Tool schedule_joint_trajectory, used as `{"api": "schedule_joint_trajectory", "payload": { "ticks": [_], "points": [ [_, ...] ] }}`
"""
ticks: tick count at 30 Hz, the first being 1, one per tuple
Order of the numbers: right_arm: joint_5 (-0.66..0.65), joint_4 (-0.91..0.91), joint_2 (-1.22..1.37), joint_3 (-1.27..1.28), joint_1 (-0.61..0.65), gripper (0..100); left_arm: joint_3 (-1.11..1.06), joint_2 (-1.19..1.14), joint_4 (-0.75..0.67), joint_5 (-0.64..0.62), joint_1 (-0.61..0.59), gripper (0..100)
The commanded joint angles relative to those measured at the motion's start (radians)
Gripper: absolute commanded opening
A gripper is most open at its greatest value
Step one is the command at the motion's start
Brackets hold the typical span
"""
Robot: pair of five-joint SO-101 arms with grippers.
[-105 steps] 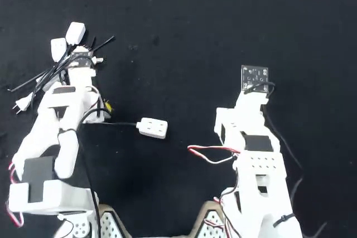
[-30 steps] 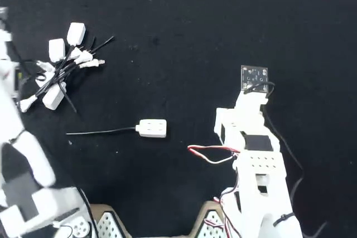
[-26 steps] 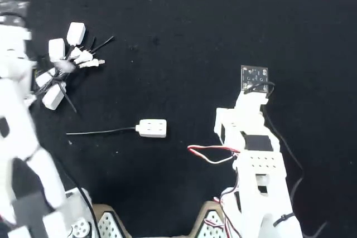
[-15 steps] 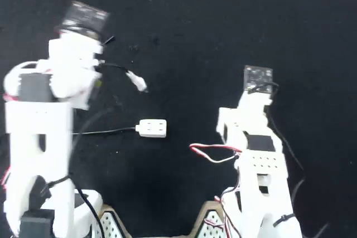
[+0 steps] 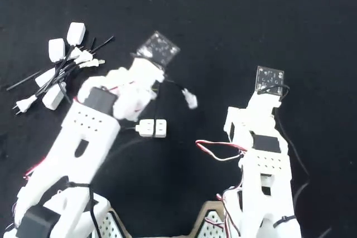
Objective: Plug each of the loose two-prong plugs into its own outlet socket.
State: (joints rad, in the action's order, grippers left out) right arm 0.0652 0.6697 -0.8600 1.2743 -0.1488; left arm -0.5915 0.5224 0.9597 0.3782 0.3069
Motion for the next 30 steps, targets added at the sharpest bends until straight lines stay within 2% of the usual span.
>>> {"api": "schedule_joint_trajectory", "payload": {
  "ticks": [1, 5, 8, 15, 21, 27, 30],
  "points": [
    [0.009, -0.023, -0.004, -0.058, -0.012, 8.0, -0.101, 0.012, -0.180, -0.012, 0.012, 3],
    [0.009, -0.023, -0.004, -0.056, -0.012, 8.1, -0.202, 0.011, -0.313, -0.012, -0.018, 3],
    [0.009, -0.023, 0.001, -0.054, -0.011, 8.1, -0.211, -0.035, -0.324, -0.006, -0.068, 4],
    [0.009, -0.023, 0.001, -0.054, -0.009, 8.2, -0.136, -0.227, -0.322, -0.012, -0.226, 26],
    [0.003, -0.023, 0.004, -0.042, 0.064, 8.2, -0.142, -0.258, -0.316, -0.012, -0.317, 26],
    [0.000, -0.121, -0.002, 0.008, 0.138, 8.2, -0.137, -0.258, -0.157, -0.015, -0.346, 26],
    [0.003, -0.175, -0.002, 0.013, 0.141, 8.2, -0.145, -0.267, -0.149, -0.087, -0.354, 26]
  ]
}}
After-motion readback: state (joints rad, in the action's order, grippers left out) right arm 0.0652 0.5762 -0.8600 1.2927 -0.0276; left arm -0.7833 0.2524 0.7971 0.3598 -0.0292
